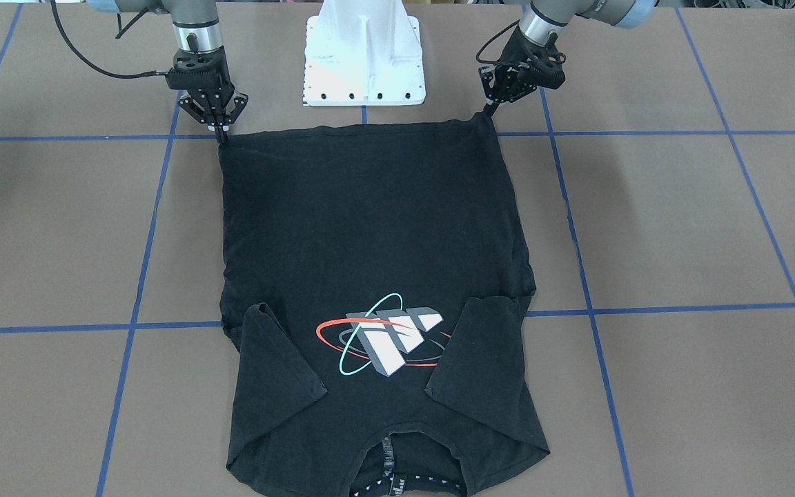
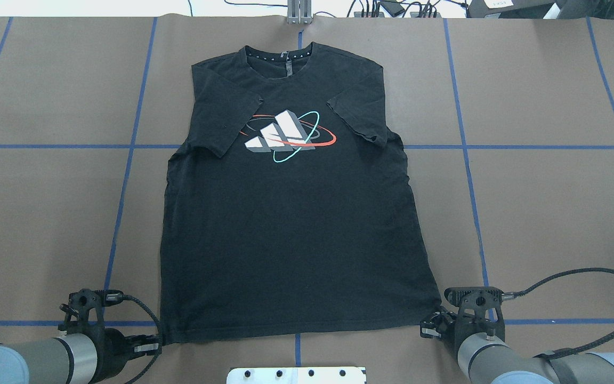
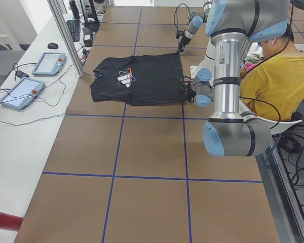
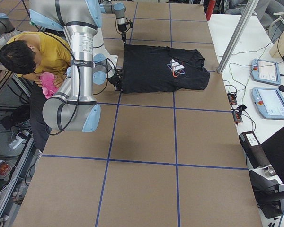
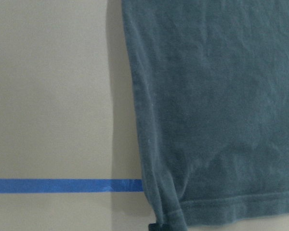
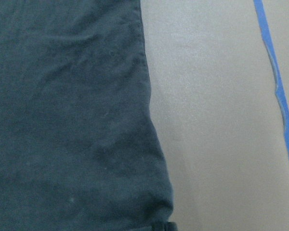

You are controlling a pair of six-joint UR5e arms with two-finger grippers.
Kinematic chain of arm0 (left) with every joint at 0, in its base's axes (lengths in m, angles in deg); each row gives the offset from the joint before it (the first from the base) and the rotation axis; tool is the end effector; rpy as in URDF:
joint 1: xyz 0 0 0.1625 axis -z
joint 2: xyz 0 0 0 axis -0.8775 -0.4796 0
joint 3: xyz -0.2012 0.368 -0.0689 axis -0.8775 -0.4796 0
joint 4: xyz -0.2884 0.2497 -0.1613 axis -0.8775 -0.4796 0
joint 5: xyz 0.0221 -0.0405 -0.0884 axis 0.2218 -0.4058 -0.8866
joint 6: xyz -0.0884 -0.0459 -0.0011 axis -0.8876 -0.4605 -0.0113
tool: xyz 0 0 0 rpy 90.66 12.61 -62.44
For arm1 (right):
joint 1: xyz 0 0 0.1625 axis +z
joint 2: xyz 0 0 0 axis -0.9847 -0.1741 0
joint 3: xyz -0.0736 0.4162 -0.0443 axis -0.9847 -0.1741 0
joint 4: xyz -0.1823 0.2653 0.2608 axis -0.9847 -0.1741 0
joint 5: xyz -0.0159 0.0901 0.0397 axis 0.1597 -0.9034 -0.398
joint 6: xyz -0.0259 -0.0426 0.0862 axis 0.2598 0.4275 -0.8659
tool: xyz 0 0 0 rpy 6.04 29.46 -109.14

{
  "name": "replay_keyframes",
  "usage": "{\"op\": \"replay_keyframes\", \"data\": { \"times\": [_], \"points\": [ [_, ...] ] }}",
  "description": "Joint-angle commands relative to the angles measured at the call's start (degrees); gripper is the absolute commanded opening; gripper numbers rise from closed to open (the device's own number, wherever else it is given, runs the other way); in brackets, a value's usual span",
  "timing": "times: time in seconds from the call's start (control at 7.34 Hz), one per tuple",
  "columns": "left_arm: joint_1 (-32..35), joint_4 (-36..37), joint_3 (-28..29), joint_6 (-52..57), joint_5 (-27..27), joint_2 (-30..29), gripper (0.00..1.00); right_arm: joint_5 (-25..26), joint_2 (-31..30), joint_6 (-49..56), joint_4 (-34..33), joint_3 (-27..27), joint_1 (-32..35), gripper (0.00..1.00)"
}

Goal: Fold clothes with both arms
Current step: 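Lift the hem with both grippers and fold it toward the collar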

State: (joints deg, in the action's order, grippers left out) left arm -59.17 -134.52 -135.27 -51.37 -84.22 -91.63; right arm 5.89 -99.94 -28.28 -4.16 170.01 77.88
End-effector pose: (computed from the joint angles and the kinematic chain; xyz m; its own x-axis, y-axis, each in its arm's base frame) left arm 0.4319 -0.1623 0.3869 0.4360 -0.0429 -0.8989 0.1613 0.9864 0.0312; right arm -0.4562 -0.1591 0.3991 0.7302 -0.0020 0.6833 -0.2739 0.9153 0.2953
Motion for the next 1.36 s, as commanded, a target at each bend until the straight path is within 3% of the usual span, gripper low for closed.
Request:
{"op": "replay_keyframes", "data": {
  "times": [0.0, 0.41, 0.54, 0.95, 1.23],
  "points": [
    [1.86, 0.30, -4.03, 0.38, -4.76, 1.78, 0.00, -1.61, -0.26, 0.33, -0.70, 4.35, 0.77, 0.00],
    [3.72, 1.44, -16.05, 0.56, -11.91, 9.32, 0.00, -8.54, -5.68, 0.33, -2.53, 15.58, -1.75, 0.00],
    [3.55, 3.88, -20.62, 0.47, -13.66, 11.79, 0.00, -9.09, -7.88, 0.33, -5.68, 21.89, -5.60, 0.00],
    [0.74, 12.49, -31.70, 0.29, -20.69, 11.90, 0.00, -12.07, -8.08, -0.46, -18.42, 37.73, -15.47, 0.00],
    [2.65, 14.79, -32.10, 0.55, -20.97, 11.12, 0.00, -11.82, -6.94, -0.46, -18.98, 37.43, -11.82, 0.00]
  ]
}}
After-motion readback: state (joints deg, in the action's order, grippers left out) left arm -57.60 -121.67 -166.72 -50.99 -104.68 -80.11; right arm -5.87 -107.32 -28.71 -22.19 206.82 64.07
